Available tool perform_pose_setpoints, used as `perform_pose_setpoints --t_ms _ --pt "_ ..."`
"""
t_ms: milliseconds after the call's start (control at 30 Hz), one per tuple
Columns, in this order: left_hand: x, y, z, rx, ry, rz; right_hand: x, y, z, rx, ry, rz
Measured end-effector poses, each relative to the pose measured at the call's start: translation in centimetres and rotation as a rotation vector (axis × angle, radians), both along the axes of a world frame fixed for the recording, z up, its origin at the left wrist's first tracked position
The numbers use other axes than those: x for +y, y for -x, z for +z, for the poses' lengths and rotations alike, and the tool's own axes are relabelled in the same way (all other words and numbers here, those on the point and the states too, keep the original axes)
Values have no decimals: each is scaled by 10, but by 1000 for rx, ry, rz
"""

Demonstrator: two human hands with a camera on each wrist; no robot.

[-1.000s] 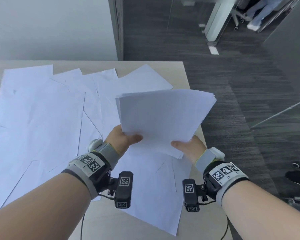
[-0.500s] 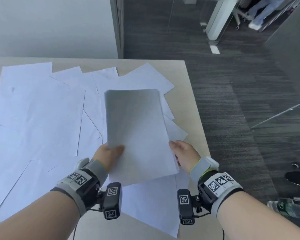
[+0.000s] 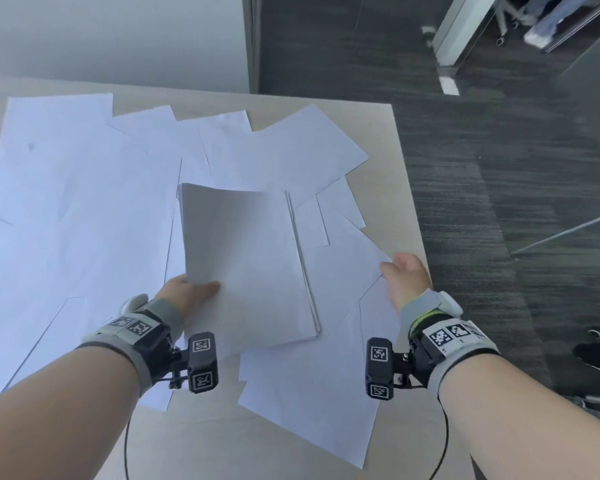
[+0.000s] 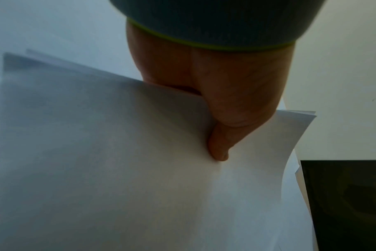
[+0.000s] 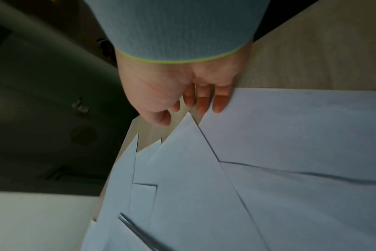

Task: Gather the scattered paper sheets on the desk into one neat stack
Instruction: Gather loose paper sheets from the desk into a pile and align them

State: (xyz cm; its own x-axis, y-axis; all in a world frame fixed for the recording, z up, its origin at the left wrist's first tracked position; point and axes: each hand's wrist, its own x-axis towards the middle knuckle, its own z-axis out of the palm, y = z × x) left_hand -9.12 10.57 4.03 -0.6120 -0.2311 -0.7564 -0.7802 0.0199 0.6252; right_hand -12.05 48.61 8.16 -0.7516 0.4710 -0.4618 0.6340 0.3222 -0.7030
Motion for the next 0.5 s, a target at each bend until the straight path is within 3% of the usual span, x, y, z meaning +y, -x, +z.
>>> perform_pose_setpoints --t_ms 133,233,500 --pt "-2 2 4 17 -17 -30 -3 11 0 -89 -379 331" --pt "-5 3 8 13 -33 -36 -8 16 0 -171 -501 470" --pt "-6 6 13 26 -14 -20 -22 45 3 -328 -436 376"
